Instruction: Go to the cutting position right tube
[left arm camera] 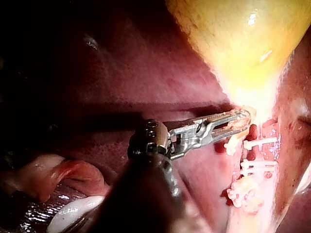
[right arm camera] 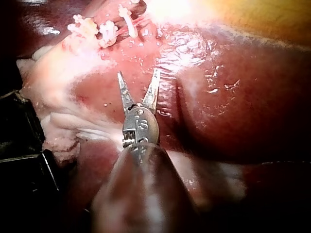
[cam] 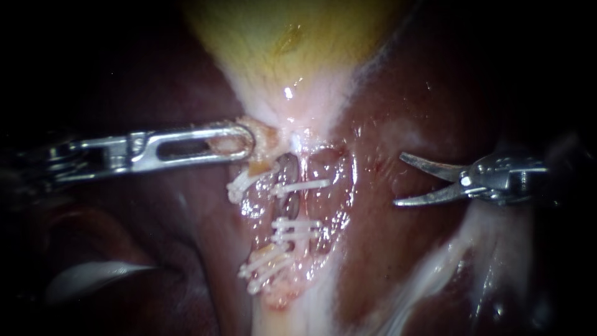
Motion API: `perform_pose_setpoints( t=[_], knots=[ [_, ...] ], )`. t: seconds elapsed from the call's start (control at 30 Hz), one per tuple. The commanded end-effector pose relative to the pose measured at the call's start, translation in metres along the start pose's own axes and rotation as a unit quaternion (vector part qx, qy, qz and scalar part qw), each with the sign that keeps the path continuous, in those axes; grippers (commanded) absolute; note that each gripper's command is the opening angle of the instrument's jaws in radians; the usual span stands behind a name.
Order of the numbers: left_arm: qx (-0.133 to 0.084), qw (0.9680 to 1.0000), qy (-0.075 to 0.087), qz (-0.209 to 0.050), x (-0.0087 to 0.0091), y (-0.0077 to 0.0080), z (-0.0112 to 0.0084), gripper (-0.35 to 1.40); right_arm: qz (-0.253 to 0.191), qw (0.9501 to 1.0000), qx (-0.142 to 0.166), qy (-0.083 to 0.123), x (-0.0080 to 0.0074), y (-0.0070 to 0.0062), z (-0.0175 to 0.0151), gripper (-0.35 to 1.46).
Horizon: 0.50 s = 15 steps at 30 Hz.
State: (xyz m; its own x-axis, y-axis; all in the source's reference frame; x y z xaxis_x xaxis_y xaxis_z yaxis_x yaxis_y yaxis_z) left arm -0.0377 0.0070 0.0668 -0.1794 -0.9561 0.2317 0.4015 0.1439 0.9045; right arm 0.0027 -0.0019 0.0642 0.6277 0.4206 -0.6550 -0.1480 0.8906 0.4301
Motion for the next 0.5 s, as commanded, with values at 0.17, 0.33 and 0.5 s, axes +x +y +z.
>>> perform_pose_setpoints(
  t=[0.17, 0.33, 0.5],
  knots=[
    [0.005, 0.9999, -0.012, 0.005, -0.0012, -0.0013, -0.0014, -0.35, 0.000, 1.0000, 0.000, 0.000, 0.0000, 0.0000, 0.0000, 1.41],
    [0.004, 0.9999, -0.012, 0.004, -0.0011, -0.0016, -0.0016, -0.35, 0.000, 1.0000, 0.000, 0.000, 0.0001, 0.0000, 0.0001, 1.41],
    [0.004, 0.9999, -0.012, 0.004, -0.0011, -0.0016, -0.0016, -0.35, 0.001, 1.0000, -0.001, 0.000, 0.0002, -0.0001, 0.0002, 1.42]
  ],
)
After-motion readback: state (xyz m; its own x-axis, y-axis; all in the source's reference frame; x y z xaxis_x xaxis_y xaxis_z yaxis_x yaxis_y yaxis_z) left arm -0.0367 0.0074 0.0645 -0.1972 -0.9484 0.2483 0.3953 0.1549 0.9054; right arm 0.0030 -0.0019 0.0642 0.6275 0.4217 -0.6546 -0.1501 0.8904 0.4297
